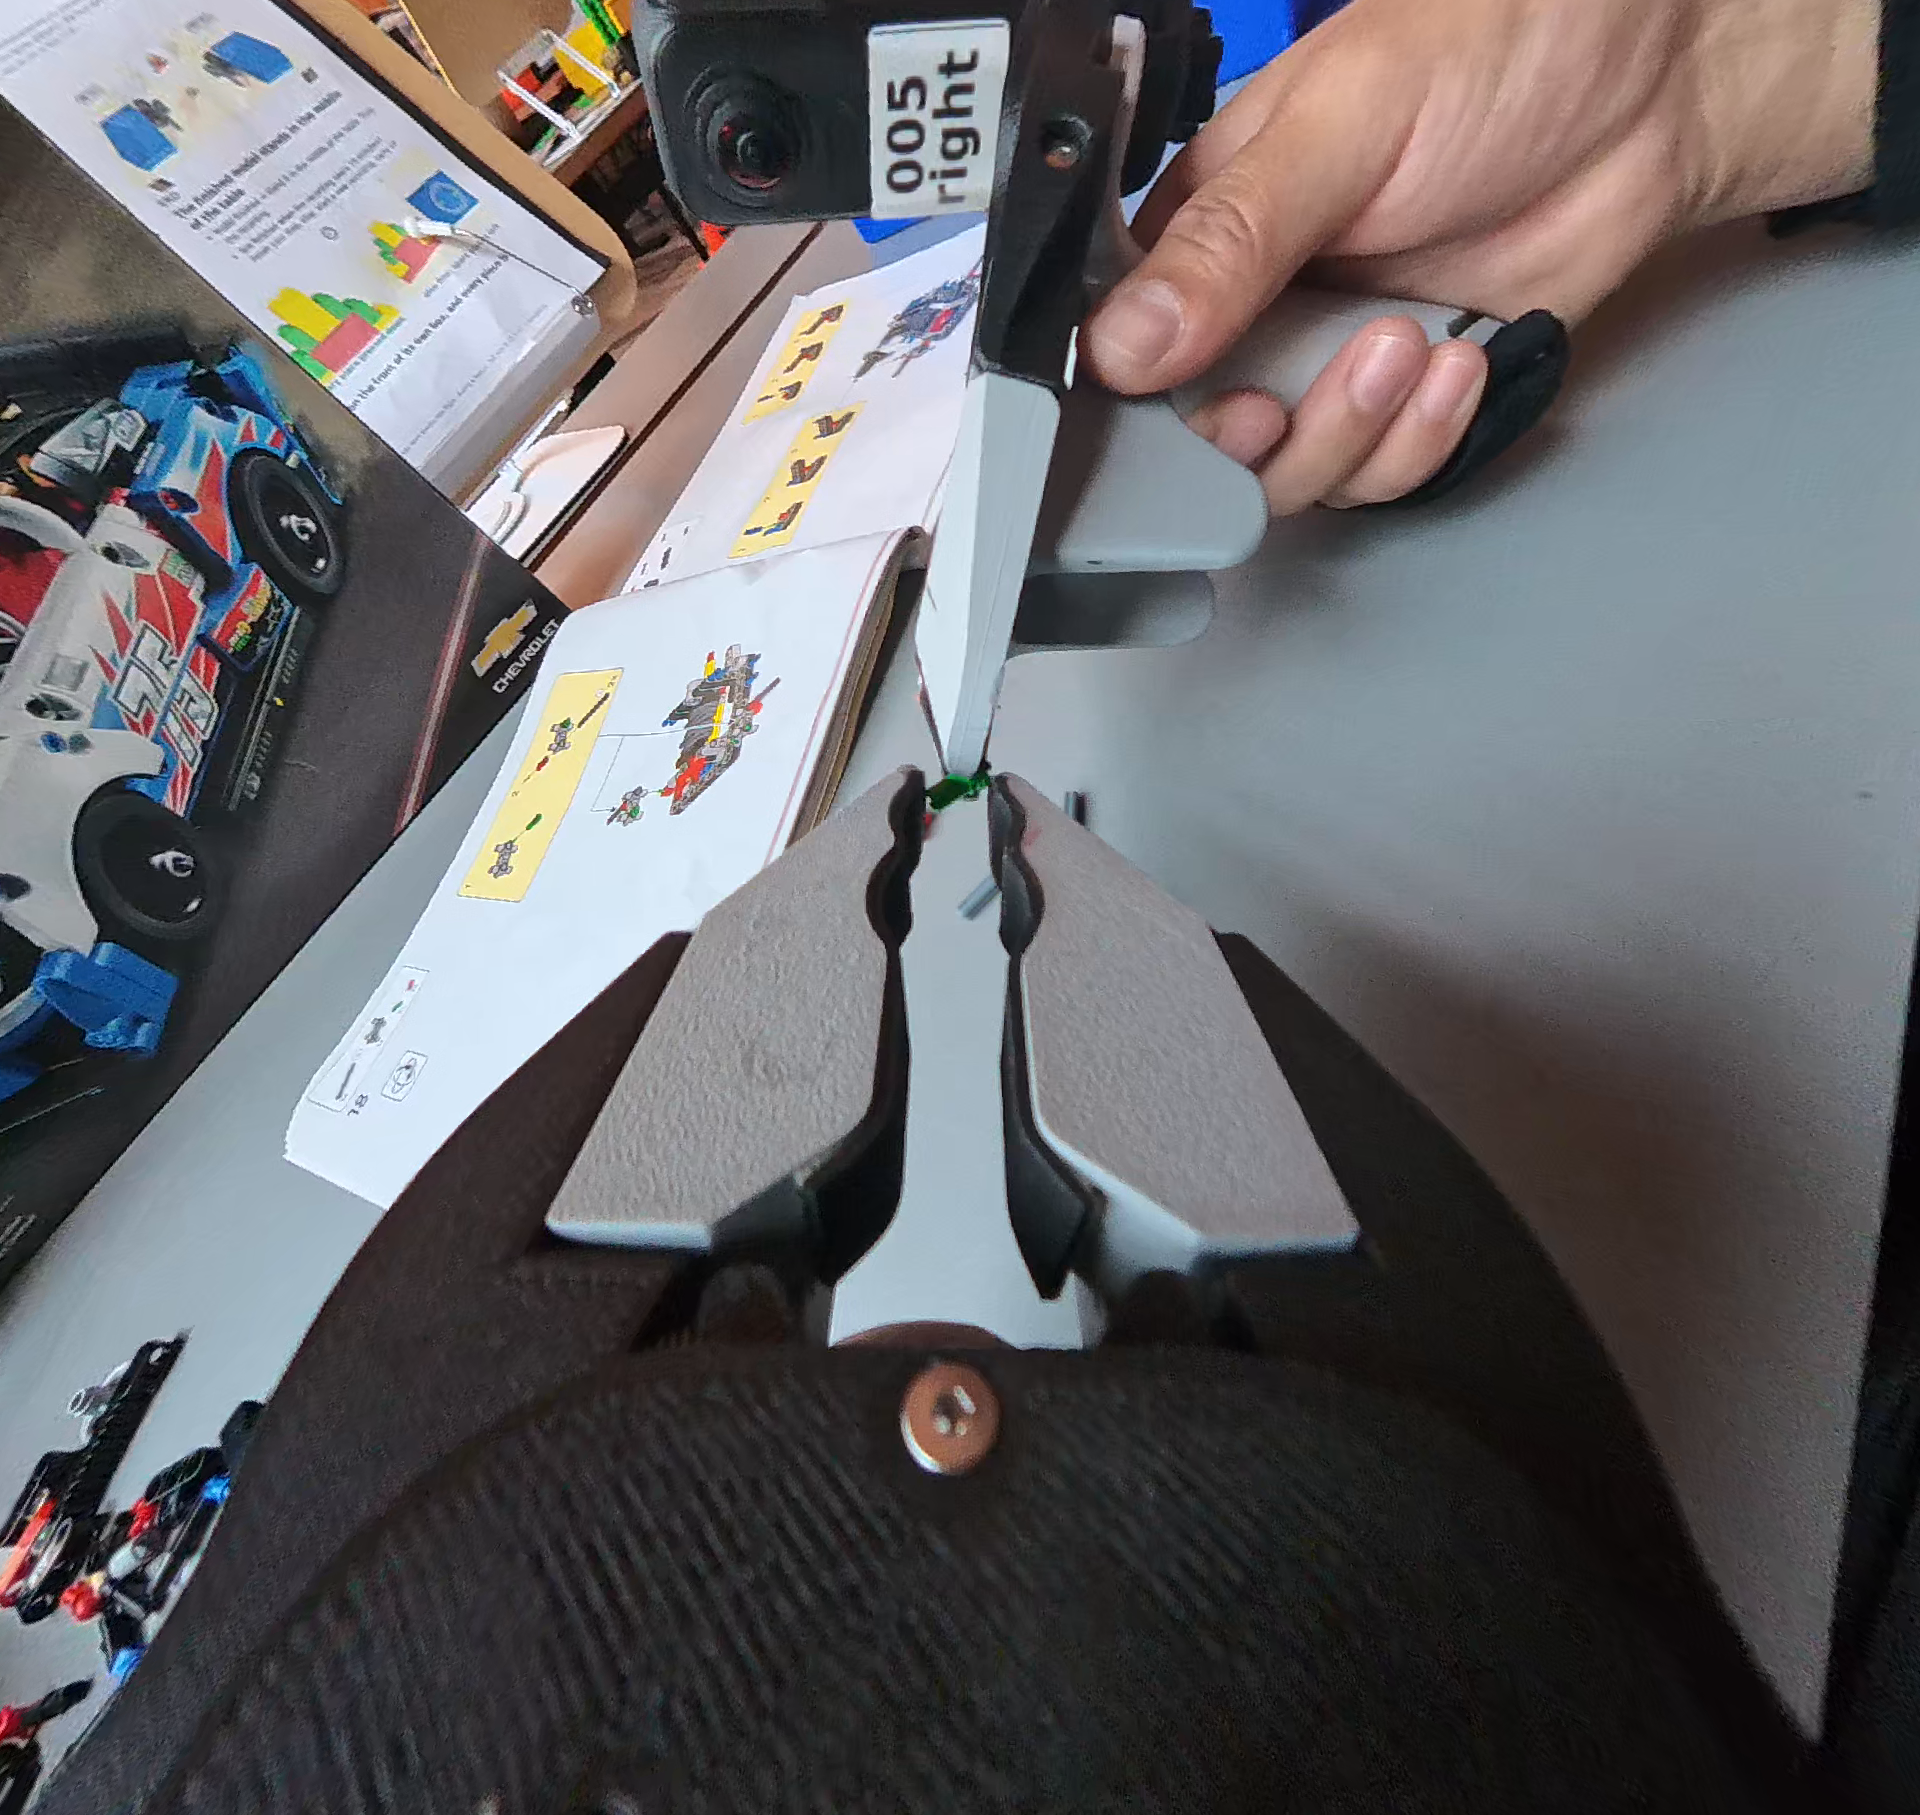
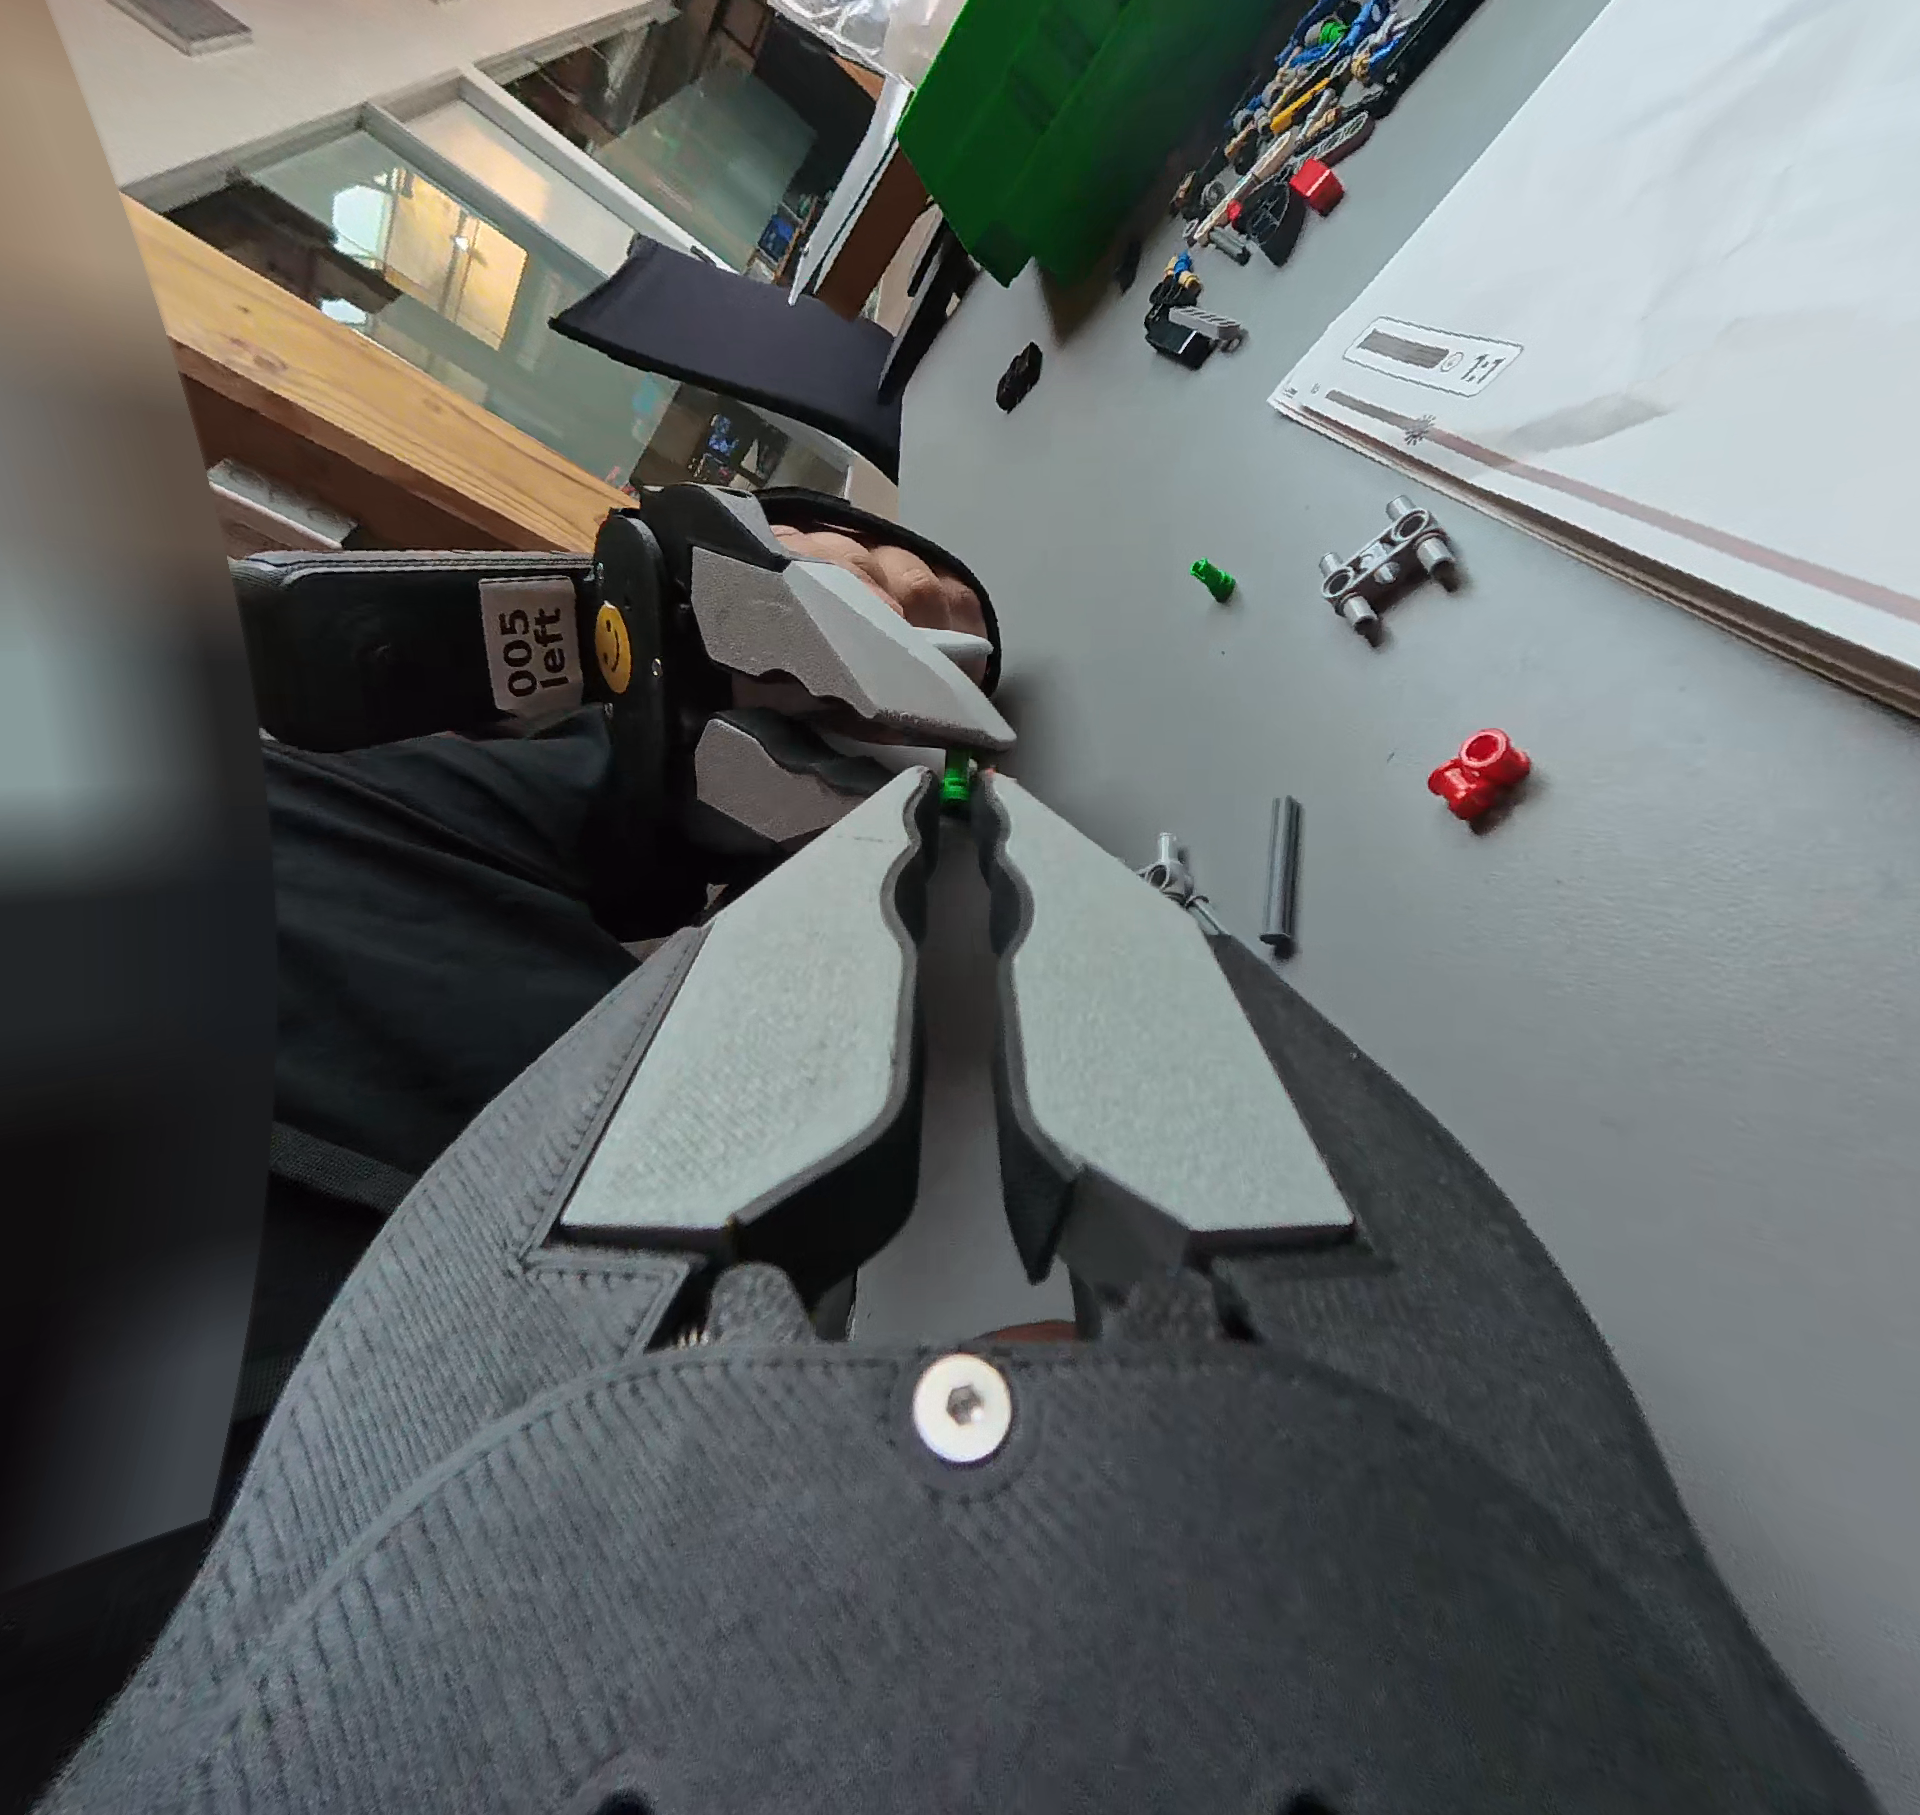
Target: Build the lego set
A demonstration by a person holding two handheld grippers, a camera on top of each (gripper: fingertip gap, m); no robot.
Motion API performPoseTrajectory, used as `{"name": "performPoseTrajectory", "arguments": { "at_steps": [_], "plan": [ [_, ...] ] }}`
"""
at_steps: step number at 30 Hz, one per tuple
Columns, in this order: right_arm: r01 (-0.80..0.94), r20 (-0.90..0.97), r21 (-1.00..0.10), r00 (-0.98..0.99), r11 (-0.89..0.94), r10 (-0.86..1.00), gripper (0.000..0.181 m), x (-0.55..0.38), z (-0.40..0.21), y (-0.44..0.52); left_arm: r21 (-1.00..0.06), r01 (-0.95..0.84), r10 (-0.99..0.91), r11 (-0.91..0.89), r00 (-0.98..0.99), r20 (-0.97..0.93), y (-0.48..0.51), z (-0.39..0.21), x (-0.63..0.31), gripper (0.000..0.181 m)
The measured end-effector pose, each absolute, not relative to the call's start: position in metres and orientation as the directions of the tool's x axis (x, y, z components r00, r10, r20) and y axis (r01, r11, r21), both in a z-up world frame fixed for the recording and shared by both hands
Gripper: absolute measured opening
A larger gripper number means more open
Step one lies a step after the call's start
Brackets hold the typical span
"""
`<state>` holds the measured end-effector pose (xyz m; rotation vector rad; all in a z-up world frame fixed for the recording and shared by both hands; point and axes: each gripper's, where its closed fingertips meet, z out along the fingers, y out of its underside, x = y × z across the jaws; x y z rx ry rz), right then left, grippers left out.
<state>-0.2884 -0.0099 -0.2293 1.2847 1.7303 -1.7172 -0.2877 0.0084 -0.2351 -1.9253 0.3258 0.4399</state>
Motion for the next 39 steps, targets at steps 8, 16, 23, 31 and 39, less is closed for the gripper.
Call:
{"name": "performPoseTrajectory", "arguments": {
  "at_steps": [8, 16, 23, 31, 39],
  "plan": [
    [0.771, -0.765, -0.617, -0.542, -0.155, 0.348, 0.003, -0.290, -0.231, -0.012, -0.828, -0.407, -0.013, -0.385, 0.900, -0.436, 0.008, -0.237, -0.290, 0.010],
    [0.740, -0.702, -0.666, -0.578, -0.096, 0.416, 0.003, -0.290, -0.238, -0.011, -0.797, -0.443, -0.042, -0.411, 0.882, -0.469, 0.006, -0.244, -0.290, 0.012],
    [0.701, -0.596, -0.711, -0.638, 0.049, 0.488, 0.003, -0.286, -0.250, -0.014, -0.753, -0.495, -0.124, -0.433, 0.861, -0.494, 0.001, -0.255, -0.283, 0.016],
    [0.665, -0.499, -0.726, -0.685, 0.175, 0.532, 0.003, -0.281, -0.258, -0.018, -0.741, -0.491, -0.166, -0.458, 0.866, -0.471, -0.002, -0.262, -0.281, 0.009],
    [0.678, -0.528, -0.721, -0.673, 0.145, 0.518, 0.003, -0.283, -0.258, -0.018, -0.738, -0.486, -0.157, -0.469, 0.868, -0.471, -0.002, -0.263, -0.283, 0.008]
  ]
}}
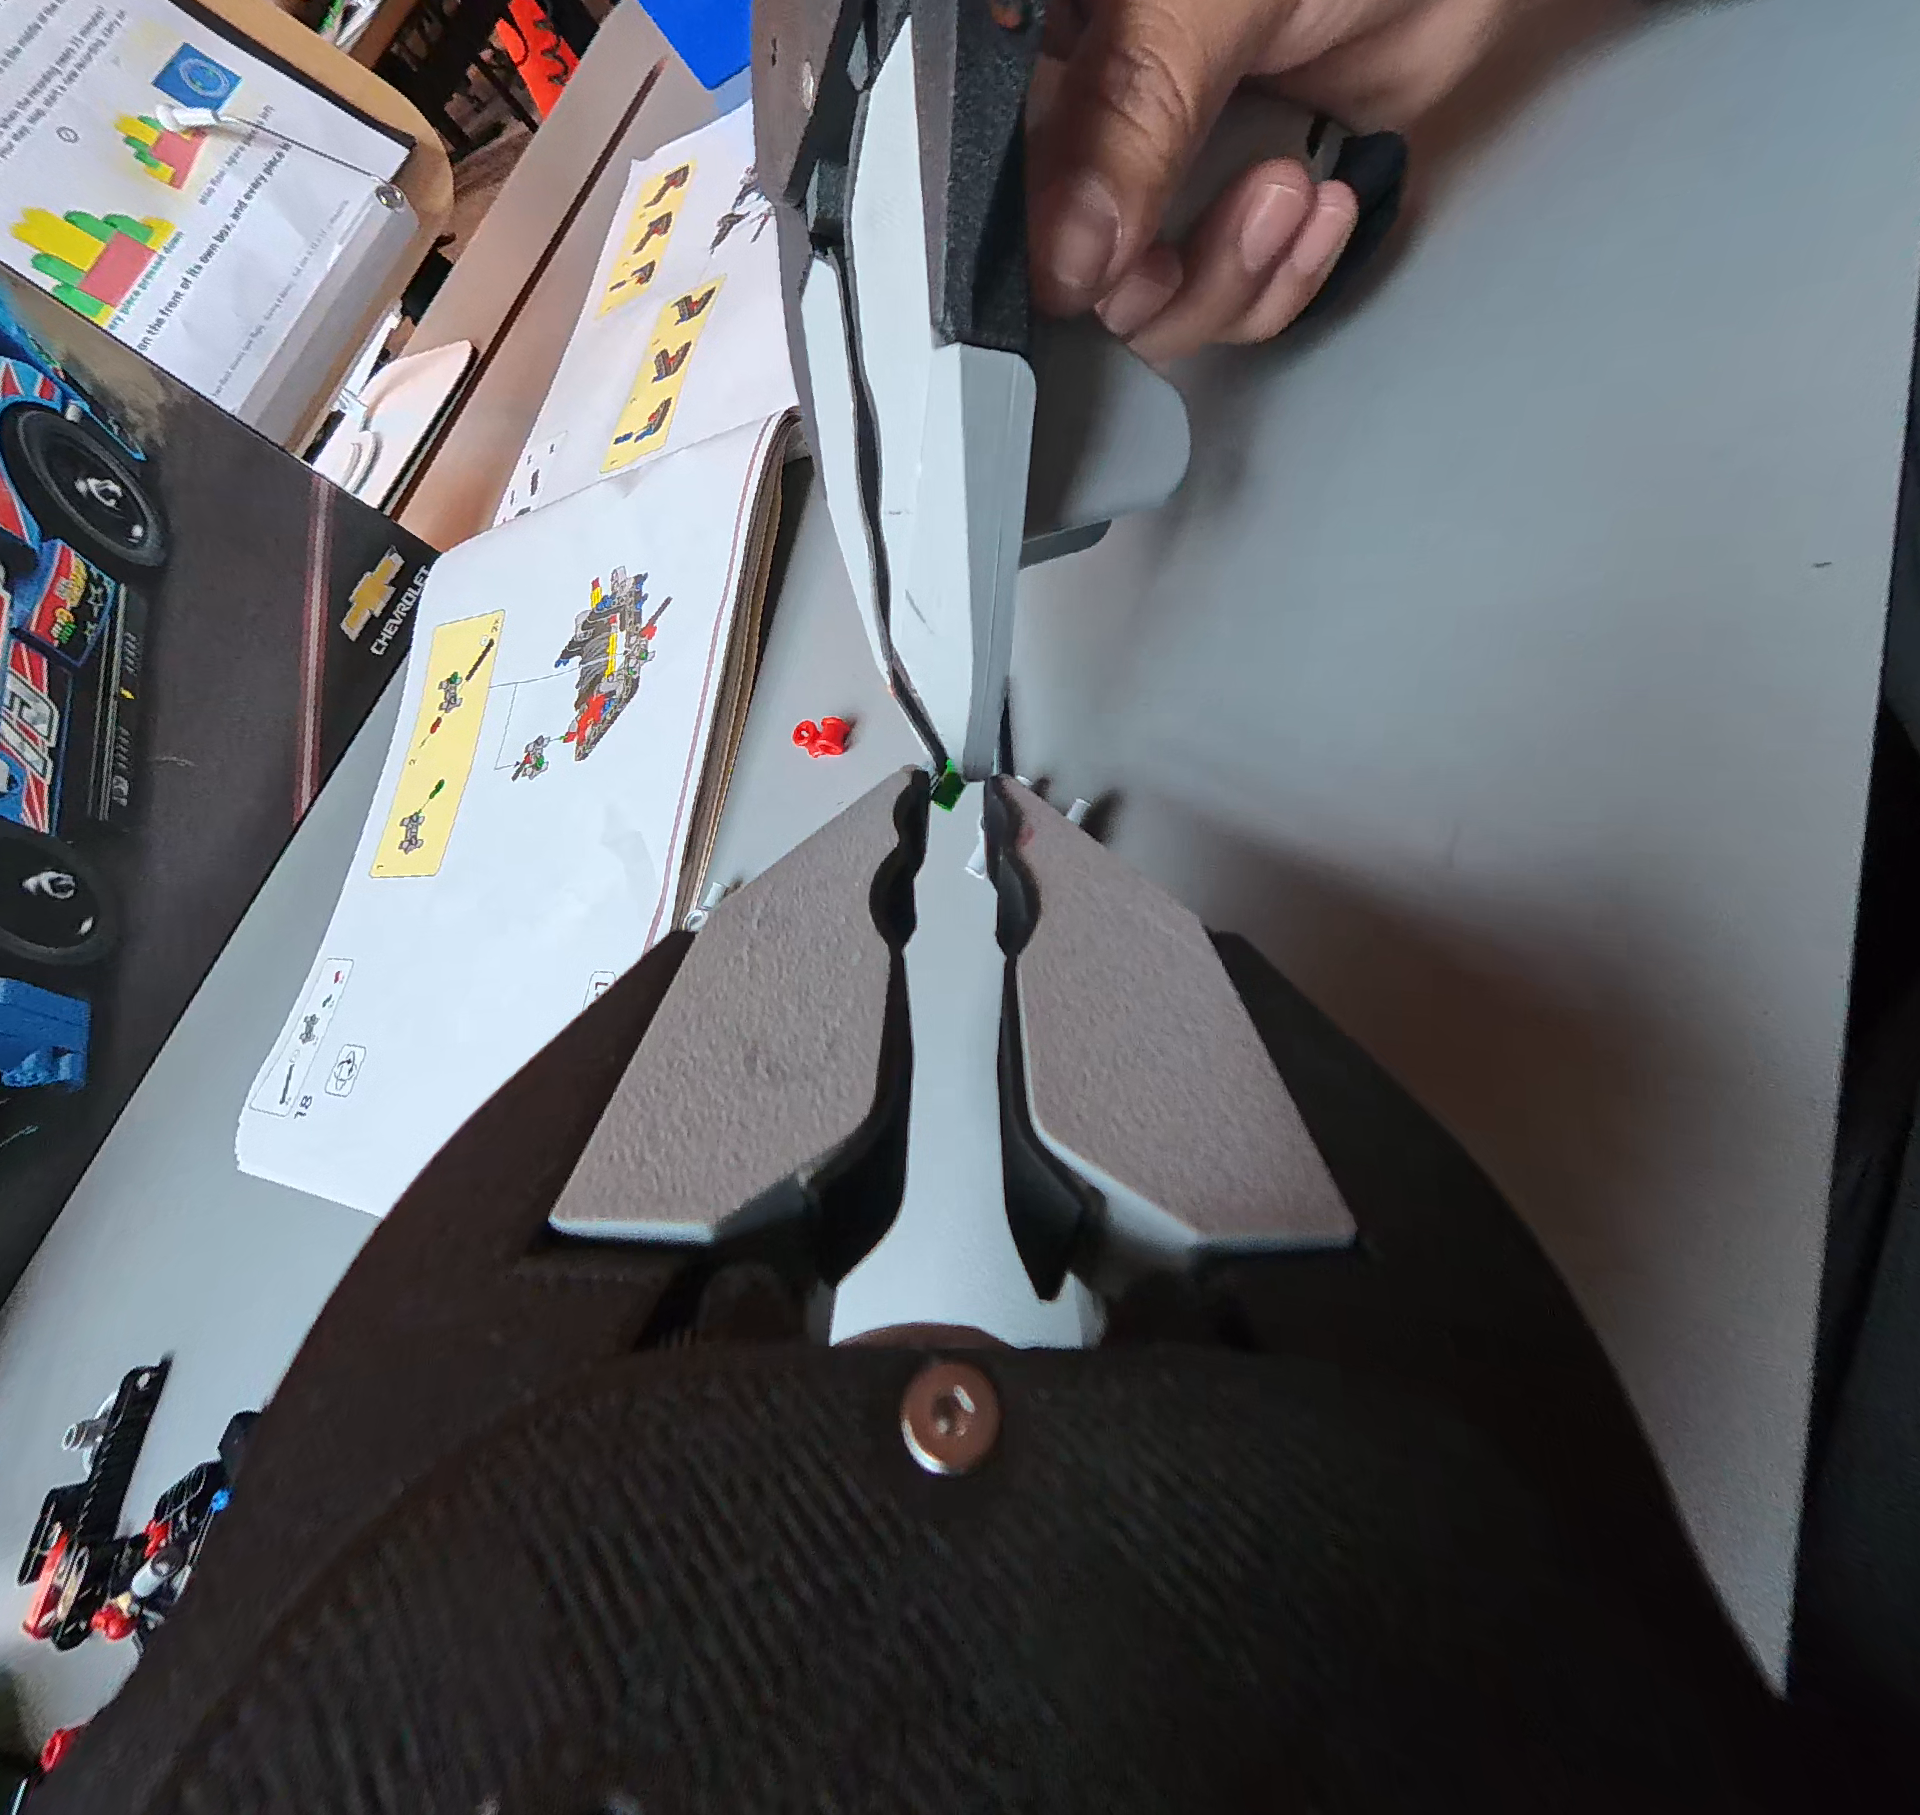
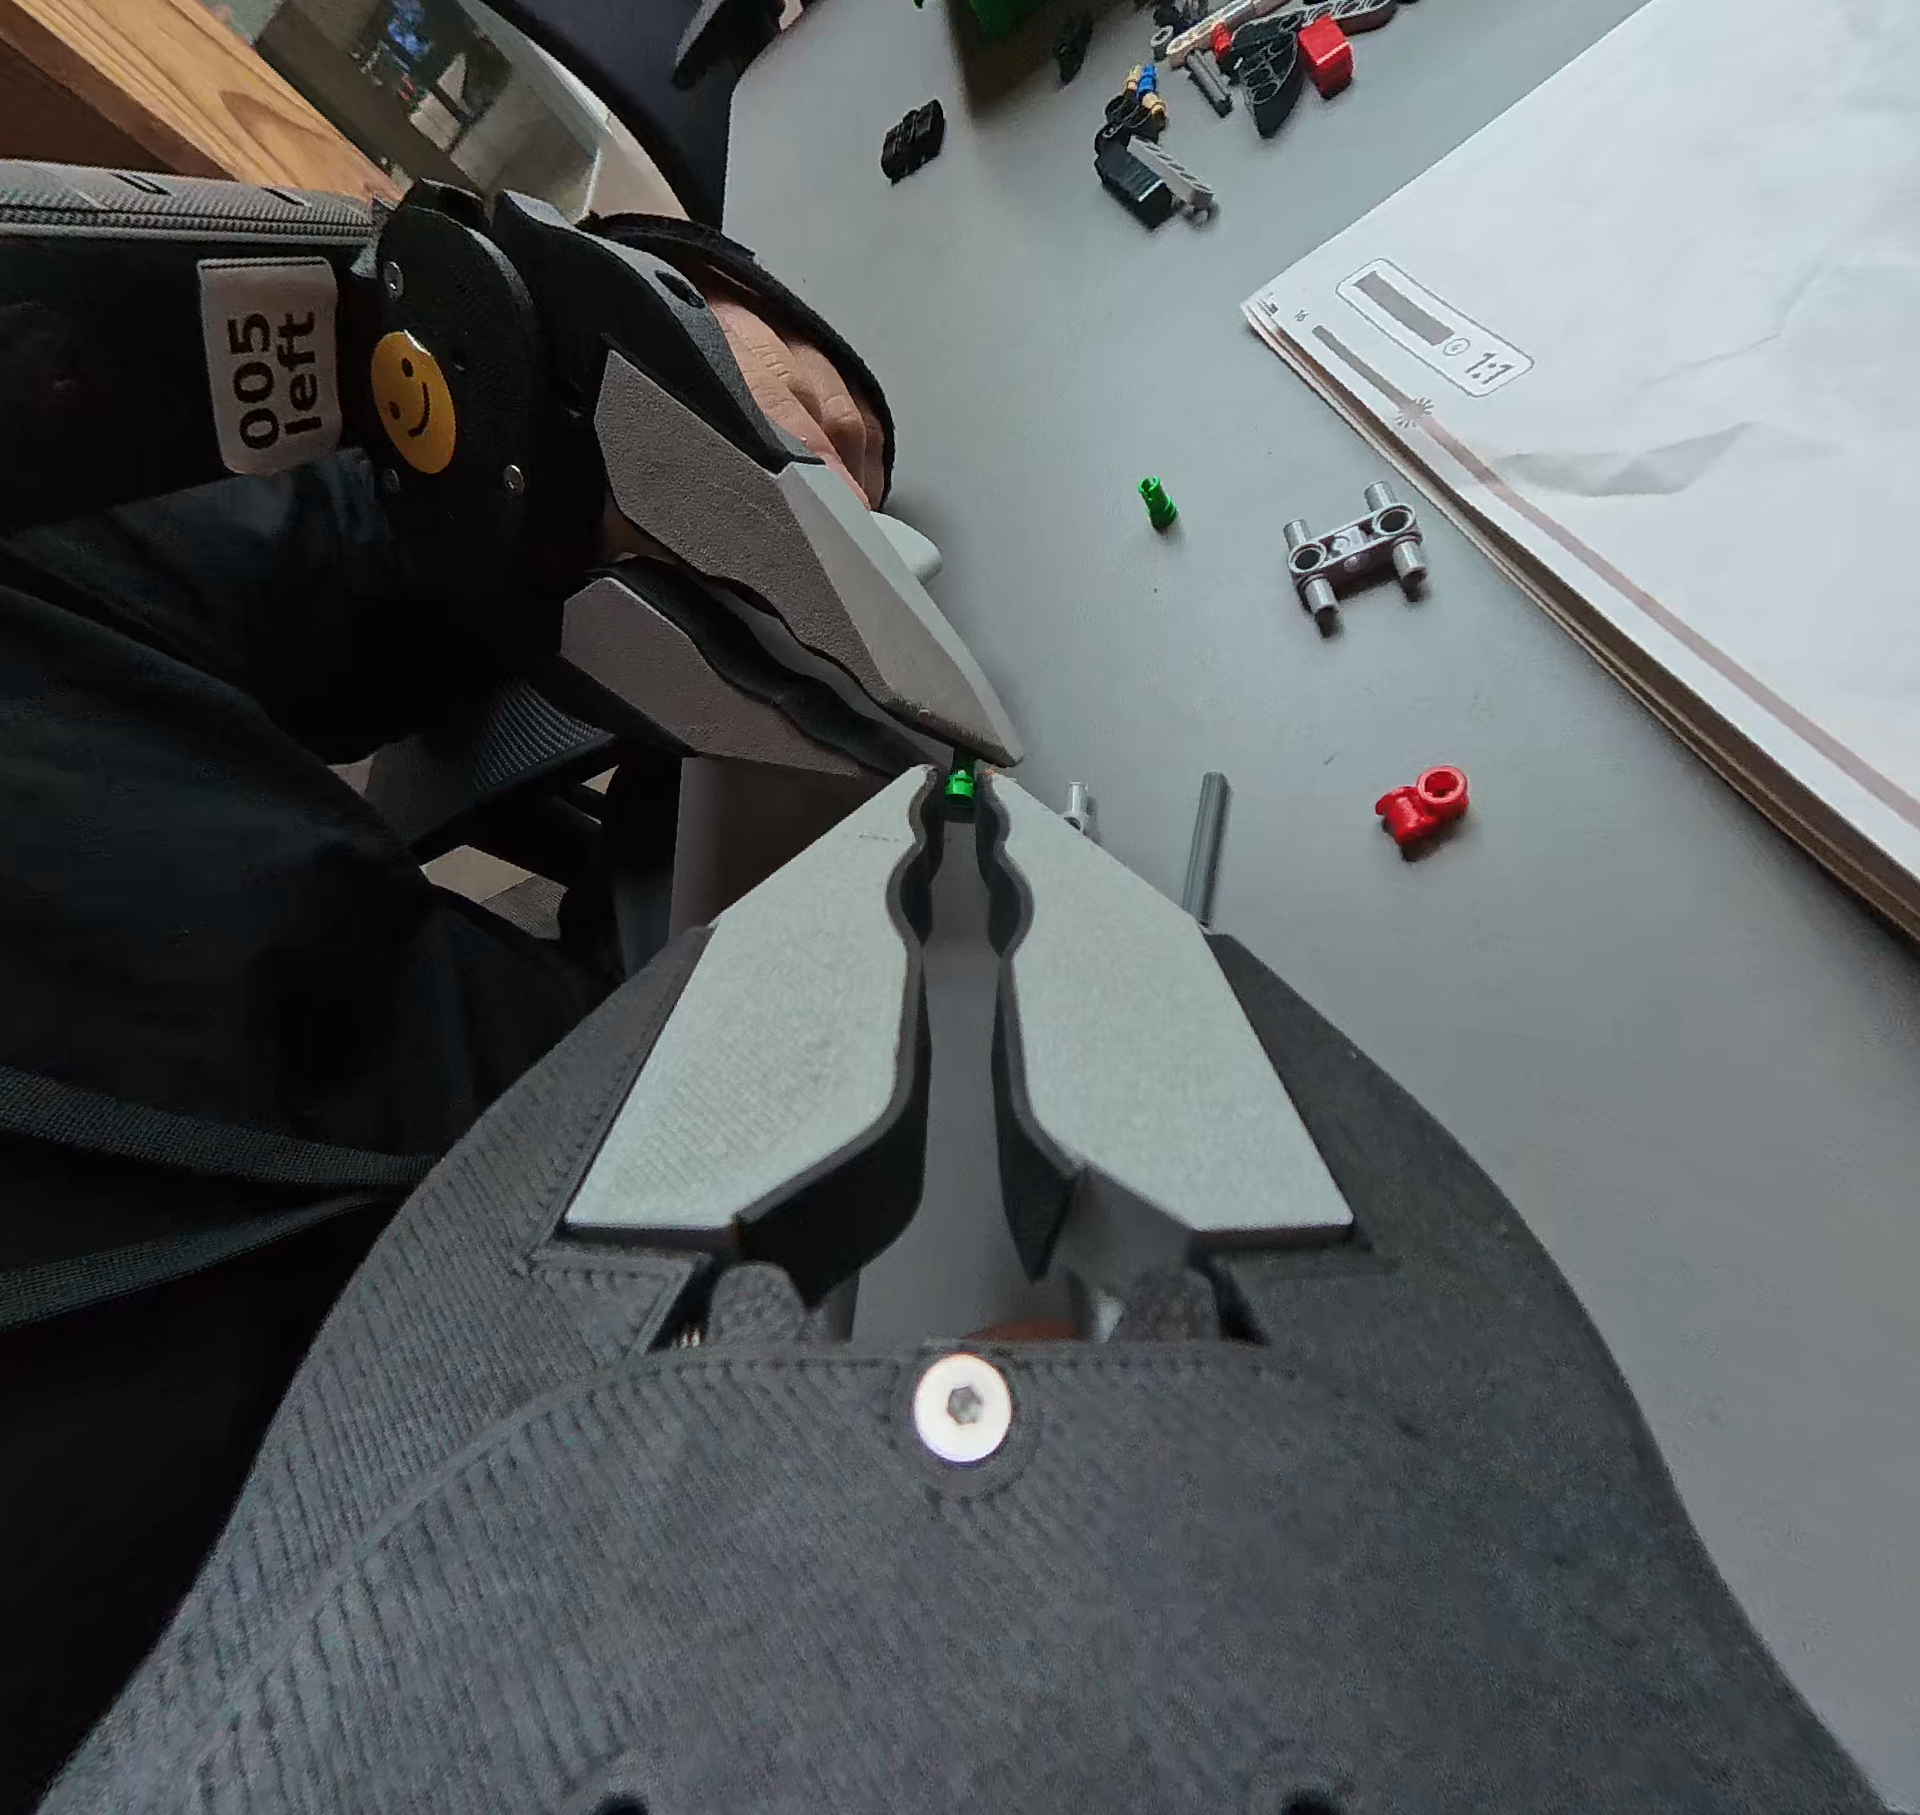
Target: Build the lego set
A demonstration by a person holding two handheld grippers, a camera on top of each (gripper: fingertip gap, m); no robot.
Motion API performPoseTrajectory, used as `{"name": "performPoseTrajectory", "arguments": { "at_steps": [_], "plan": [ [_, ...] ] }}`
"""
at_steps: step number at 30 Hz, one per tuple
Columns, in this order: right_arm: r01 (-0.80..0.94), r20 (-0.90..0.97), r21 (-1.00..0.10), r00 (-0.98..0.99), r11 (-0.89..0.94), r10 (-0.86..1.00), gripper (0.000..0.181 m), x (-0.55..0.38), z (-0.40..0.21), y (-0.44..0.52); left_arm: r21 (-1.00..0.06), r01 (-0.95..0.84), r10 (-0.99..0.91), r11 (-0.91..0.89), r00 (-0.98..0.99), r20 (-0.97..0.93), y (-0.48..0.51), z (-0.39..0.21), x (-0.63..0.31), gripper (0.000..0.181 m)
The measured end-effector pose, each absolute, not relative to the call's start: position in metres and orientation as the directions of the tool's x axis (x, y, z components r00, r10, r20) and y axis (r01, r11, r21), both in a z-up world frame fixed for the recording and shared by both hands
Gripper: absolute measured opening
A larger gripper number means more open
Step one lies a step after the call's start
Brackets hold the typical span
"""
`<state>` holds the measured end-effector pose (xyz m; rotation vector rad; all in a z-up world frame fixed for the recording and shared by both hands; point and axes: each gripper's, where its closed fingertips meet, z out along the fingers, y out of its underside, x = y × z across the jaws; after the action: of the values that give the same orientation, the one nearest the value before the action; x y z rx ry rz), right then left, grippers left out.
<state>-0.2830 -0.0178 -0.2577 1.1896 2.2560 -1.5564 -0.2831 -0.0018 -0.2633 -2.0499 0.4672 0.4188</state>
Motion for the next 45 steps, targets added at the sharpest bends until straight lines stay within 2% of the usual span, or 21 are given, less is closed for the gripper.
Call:
{"name": "performPoseTrajectory", "arguments": {
  "at_steps": [11, 18, 22, 24, 28, 31, 34, 40, 45],
  "plan": [
    [0.641, -0.491, -0.748, -0.709, 0.172, 0.506, 0.003, -0.282, -0.256, -0.018, -0.759, -0.464, -0.158, -0.457, 0.882, -0.443, -0.003, -0.261, -0.283, 0.009],
    [0.637, -0.464, -0.740, -0.716, 0.216, 0.521, 0.003, -0.280, -0.260, -0.018, -0.726, -0.509, -0.170, -0.462, 0.855, -0.490, -0.003, -0.264, -0.281, 0.004],
    [0.662, -0.498, -0.727, -0.691, 0.183, 0.524, 0.003, -0.282, -0.261, -0.017, -0.681, -0.556, -0.166, -0.476, 0.817, -0.552, -0.003, -0.268, -0.284, 0.003],
    [0.672, -0.525, -0.727, -0.677, 0.142, 0.516, 0.003, -0.285, -0.258, -0.016, -0.692, -0.541, -0.147, -0.478, 0.826, -0.544, -0.002, -0.266, -0.286, 0.003],
    [0.638, -0.539, -0.767, -0.701, 0.074, 0.467, 0.011, -0.287, -0.240, -0.015, -0.788, -0.427, -0.089, -0.443, 0.896, -0.435, -0.003, -0.253, -0.293, 0.003],
    [0.556, -0.462, -0.829, -0.748, 0.069, 0.477, 0.003, -0.288, -0.227, -0.012, -0.863, -0.315, -0.073, -0.394, 0.947, -0.312, -0.006, -0.241, -0.296, 0.002],
    [0.460, -0.346, -0.881, -0.788, 0.113, 0.509, 0.004, -0.288, -0.221, -0.014, -0.906, -0.230, -0.088, -0.354, 0.973, -0.212, -0.008, -0.234, -0.294, 0.002],
    [0.318, -0.161, -0.931, -0.798, 0.178, 0.581, 0.010, -0.293, -0.213, -0.013, -0.946, -0.119, -0.141, -0.300, 0.987, -0.080, -0.010, -0.225, -0.288, 0.002],
    [0.311, -0.160, -0.926, -0.837, 0.214, 0.524, 0.006, -0.283, -0.216, -0.022, -0.941, -0.123, -0.194, -0.314, 0.979, -0.064, -0.010, -0.228, -0.279, 0.001]
  ]
}}
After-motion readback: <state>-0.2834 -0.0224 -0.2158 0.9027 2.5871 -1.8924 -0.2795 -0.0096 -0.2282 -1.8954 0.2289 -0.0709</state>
